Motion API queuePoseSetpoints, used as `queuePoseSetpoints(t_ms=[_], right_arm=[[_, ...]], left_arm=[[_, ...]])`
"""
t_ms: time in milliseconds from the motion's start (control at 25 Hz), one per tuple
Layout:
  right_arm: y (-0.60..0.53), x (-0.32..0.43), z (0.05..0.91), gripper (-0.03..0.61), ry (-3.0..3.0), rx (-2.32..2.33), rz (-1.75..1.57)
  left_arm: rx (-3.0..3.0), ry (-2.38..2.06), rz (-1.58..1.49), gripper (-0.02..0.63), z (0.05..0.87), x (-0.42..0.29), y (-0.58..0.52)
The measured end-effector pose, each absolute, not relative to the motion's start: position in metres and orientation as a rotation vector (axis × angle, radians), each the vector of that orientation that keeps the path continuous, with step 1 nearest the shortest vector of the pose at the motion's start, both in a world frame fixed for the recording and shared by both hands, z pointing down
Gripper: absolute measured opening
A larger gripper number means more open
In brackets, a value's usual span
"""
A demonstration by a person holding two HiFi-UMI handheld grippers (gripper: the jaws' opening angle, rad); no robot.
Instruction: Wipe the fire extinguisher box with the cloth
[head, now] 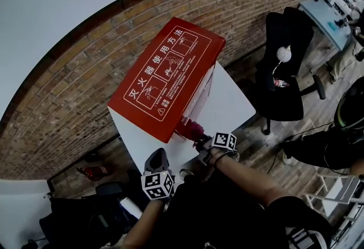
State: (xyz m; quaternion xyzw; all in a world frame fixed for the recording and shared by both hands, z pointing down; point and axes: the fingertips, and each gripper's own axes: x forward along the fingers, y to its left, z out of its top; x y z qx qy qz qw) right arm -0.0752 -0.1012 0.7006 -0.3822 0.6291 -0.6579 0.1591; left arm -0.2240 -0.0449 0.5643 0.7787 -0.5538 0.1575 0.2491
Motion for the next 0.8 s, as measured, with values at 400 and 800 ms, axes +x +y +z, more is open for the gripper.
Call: queuePoseSetpoints(t_ms=[400, 800], right_arm=[[-0.101, -0.077, 0.66, 0.11, 1.801, -1.03, -1.853], [-0.098, -0.081, 0.613, 0.11, 1.823, -0.954, -1.82]], left_arm=[[2.142, -1.518, 0.417, 0.028, 0.557, -0.215, -0.053], [2.158, -1.527, 0.398, 0.028, 0.548, -0.206, -0.062]])
